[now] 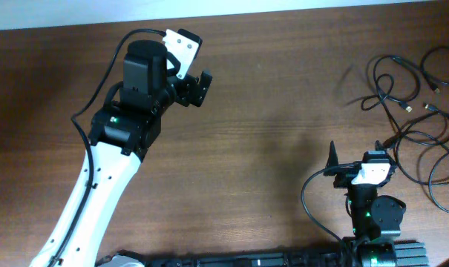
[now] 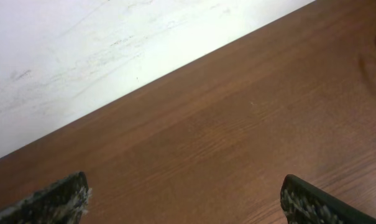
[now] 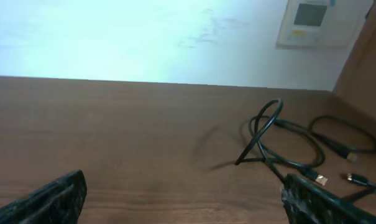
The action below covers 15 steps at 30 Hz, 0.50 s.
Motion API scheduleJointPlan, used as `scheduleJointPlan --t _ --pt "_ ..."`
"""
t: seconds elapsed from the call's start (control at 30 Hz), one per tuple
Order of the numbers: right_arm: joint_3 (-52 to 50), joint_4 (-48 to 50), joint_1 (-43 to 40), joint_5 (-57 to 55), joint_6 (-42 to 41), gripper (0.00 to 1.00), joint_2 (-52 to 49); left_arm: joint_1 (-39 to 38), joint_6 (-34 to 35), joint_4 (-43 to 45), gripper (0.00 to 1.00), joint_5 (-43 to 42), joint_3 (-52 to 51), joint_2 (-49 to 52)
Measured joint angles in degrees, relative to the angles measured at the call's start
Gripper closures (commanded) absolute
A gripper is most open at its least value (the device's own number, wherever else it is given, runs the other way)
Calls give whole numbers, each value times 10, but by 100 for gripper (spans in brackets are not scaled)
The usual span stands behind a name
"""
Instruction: Untangle cables
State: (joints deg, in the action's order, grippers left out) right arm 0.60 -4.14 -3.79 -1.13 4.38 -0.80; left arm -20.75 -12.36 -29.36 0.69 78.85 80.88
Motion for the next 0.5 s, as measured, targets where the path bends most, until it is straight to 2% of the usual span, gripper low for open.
scheduleJointPlan --t 0.5 --pt "0 0 0 1 -14 1 0 0 0 0 1 0 0 0"
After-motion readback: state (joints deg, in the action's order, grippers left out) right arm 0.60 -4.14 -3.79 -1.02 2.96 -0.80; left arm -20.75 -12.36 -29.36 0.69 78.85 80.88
